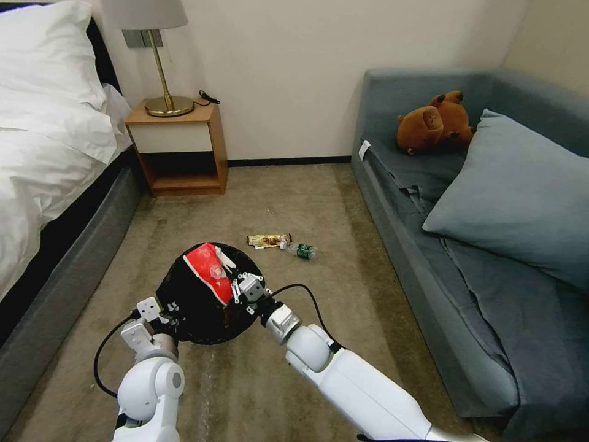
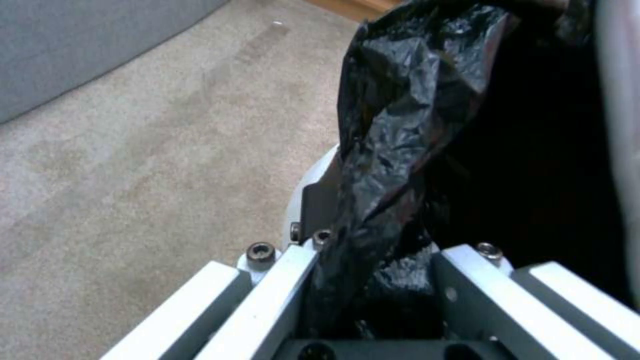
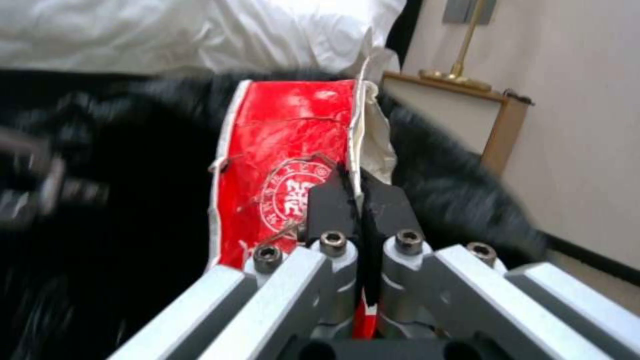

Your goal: Pick up the trash bin, then pick up the garbage on the floor and place it into the trash bin.

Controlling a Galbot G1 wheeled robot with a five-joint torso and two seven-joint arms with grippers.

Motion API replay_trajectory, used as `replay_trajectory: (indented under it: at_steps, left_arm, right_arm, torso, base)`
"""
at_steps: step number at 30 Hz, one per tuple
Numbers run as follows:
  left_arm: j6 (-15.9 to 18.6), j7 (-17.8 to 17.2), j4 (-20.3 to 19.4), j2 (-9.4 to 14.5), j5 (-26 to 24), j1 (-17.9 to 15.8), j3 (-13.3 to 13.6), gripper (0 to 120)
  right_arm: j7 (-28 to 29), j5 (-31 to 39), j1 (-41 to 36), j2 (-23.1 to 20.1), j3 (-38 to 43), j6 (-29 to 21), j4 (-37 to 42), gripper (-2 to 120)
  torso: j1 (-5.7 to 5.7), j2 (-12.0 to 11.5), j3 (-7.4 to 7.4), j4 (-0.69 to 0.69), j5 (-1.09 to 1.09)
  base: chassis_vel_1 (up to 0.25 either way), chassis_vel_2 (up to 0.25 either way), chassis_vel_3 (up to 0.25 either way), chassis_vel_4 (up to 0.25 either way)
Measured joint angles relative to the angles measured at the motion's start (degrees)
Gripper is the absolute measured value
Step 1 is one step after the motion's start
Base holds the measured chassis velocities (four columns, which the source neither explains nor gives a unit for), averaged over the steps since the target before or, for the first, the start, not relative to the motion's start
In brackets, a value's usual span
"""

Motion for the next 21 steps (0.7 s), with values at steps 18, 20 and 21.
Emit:
replay_trajectory:
  at_steps: [18,20,21]
  left_arm:
    - [-0.4,0.3,-0.1,0.3,-0.1,0.6,-0.7,2]
    - [-0.4,0.3,0.0,0.4,-0.1,0.6,-0.7,2]
    - [-0.4,0.3,0.0,0.4,-0.1,0.6,-0.7,2]
  right_arm:
    - [-0.2,-0.8,-3.2,-0.1,2.5,-3.1,1.9,45]
    - [-0.2,-0.8,-3.3,-0.1,2.5,-3.1,2.0,51]
    - [-0.2,-0.8,-3.4,-0.1,2.6,-3.2,2.2,57]
  torso:
    - [0.00,0.0,0.00,0.00,0.00]
    - [0.00,0.0,0.00,0.00,0.00]
    - [0.00,0.0,0.00,0.00,0.00]
  base:
    - [0.000,0.000,0.000,0.000]
    - [0.000,0.000,0.000,0.000]
    - [0.000,0.000,0.000,0.000]
